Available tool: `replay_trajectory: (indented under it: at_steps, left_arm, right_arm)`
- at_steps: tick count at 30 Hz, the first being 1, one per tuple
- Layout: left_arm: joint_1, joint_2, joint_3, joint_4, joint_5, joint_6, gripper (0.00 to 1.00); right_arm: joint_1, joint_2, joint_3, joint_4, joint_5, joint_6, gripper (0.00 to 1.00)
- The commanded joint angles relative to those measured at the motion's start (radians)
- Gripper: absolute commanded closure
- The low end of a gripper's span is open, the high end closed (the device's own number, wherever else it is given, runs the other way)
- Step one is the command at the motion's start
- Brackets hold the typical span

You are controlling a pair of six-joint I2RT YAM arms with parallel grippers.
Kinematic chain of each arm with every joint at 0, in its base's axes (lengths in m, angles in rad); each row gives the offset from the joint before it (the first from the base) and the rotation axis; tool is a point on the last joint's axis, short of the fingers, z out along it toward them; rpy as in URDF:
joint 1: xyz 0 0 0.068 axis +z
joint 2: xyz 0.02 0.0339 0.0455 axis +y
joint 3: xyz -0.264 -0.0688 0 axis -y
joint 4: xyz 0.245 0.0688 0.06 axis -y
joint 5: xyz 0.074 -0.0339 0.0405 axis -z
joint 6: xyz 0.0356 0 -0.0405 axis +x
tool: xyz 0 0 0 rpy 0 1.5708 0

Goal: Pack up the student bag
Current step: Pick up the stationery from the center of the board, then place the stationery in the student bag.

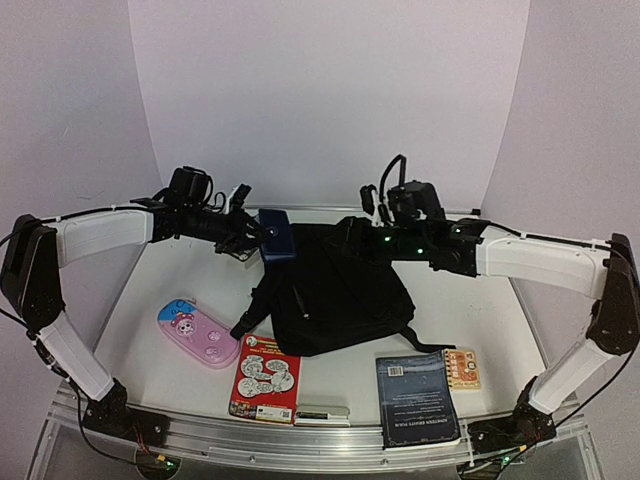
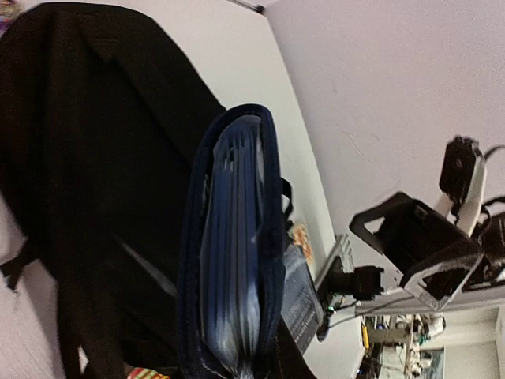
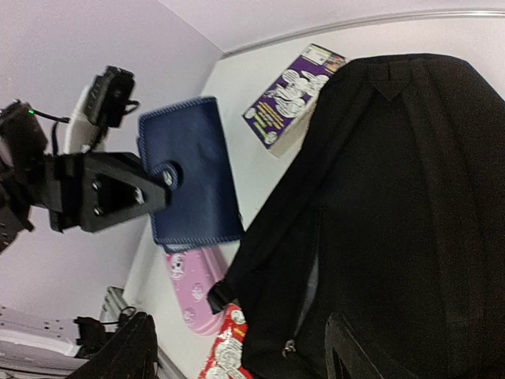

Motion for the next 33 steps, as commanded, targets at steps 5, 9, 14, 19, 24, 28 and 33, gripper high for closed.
replay_trajectory:
  at_steps: [5, 9, 14, 19, 24, 28, 33]
  left_arm:
    - [0.018, -0.057, 0.074, -0.124, -0.245, 0.073, 1.00]
    - [0.018, -0.054, 0.077, -0.133, -0.261, 0.084, 1.00]
    - [0.018, -0.037, 0.082, -0.139, -0.249, 0.084, 1.00]
    - [0.018, -0.022, 0.084, -0.138, -0.234, 0.079, 1.00]
    - [0.018, -0.014, 0.082, -0.136, -0.223, 0.074, 1.00]
    - [0.018, -0.009, 0.082, -0.135, -0.217, 0.072, 1.00]
    - [0.018, -0.002, 0.082, -0.132, -0.199, 0.067, 1.00]
  right_arm:
    - [0.102, 0.231, 0.242, -0.335, 0.264, -0.189, 0.53]
    - [0.151, 0.347, 0.354, -0.400, 0.275, -0.232, 0.66]
    - [0.174, 0.453, 0.434, -0.458, 0.341, -0.230, 0.67]
    - [0.188, 0.528, 0.497, -0.527, 0.414, -0.230, 0.61]
    - [0.201, 0.576, 0.532, -0.566, 0.462, -0.230, 0.57]
    - [0.209, 0.601, 0.550, -0.583, 0.501, -0.226, 0.54]
    - [0.212, 0.624, 0.562, -0.583, 0.525, -0.219, 0.60]
